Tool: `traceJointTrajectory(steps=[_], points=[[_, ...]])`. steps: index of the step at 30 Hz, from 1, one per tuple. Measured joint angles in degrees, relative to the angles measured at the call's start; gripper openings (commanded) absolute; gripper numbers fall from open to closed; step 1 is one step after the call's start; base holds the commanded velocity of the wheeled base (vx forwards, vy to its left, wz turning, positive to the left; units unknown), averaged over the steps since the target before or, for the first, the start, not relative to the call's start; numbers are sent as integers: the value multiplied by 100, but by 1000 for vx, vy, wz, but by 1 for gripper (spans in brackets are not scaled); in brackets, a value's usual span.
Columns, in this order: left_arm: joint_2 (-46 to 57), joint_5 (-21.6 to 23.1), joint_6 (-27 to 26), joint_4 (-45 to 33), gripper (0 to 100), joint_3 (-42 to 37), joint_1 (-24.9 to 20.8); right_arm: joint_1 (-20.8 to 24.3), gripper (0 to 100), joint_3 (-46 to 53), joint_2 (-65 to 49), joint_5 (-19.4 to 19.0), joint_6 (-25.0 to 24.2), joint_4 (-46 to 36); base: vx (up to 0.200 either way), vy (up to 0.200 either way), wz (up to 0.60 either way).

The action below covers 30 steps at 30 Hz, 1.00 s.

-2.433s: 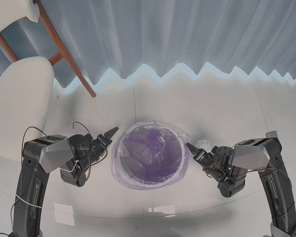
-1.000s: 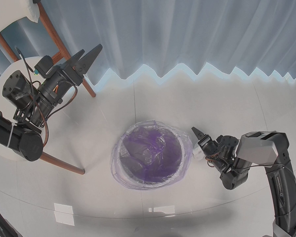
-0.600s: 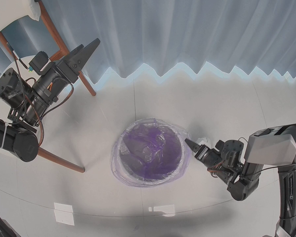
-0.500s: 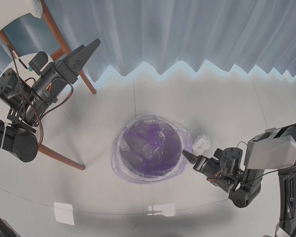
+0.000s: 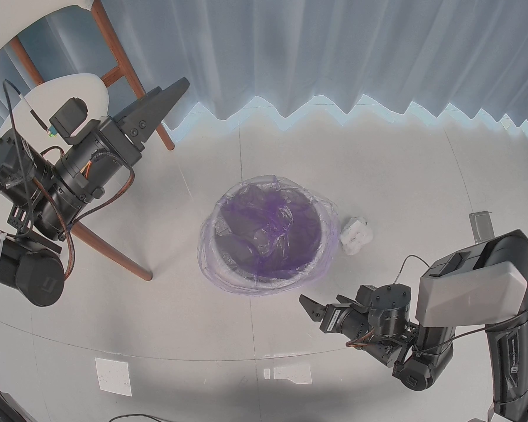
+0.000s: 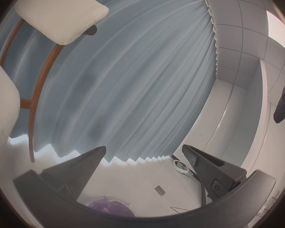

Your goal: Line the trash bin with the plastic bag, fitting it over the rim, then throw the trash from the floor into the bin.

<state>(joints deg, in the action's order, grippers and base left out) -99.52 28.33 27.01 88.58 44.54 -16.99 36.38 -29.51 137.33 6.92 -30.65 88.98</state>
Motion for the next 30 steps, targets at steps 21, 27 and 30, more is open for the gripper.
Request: traceJointTrajectory(steps=[21,27,30], points=[[137,-4,-33,-1,100,-174,-133,-28,100,-1169,538,18,40,11,0,0,0],[129,-1,-41,0,100,-190,-148,9,100,-1123,553,21,55,0,0,0,0],[132,-4,-41,-1,100,-190,-148,15,100,-1095,521,18,54,-7,0,0,0]])
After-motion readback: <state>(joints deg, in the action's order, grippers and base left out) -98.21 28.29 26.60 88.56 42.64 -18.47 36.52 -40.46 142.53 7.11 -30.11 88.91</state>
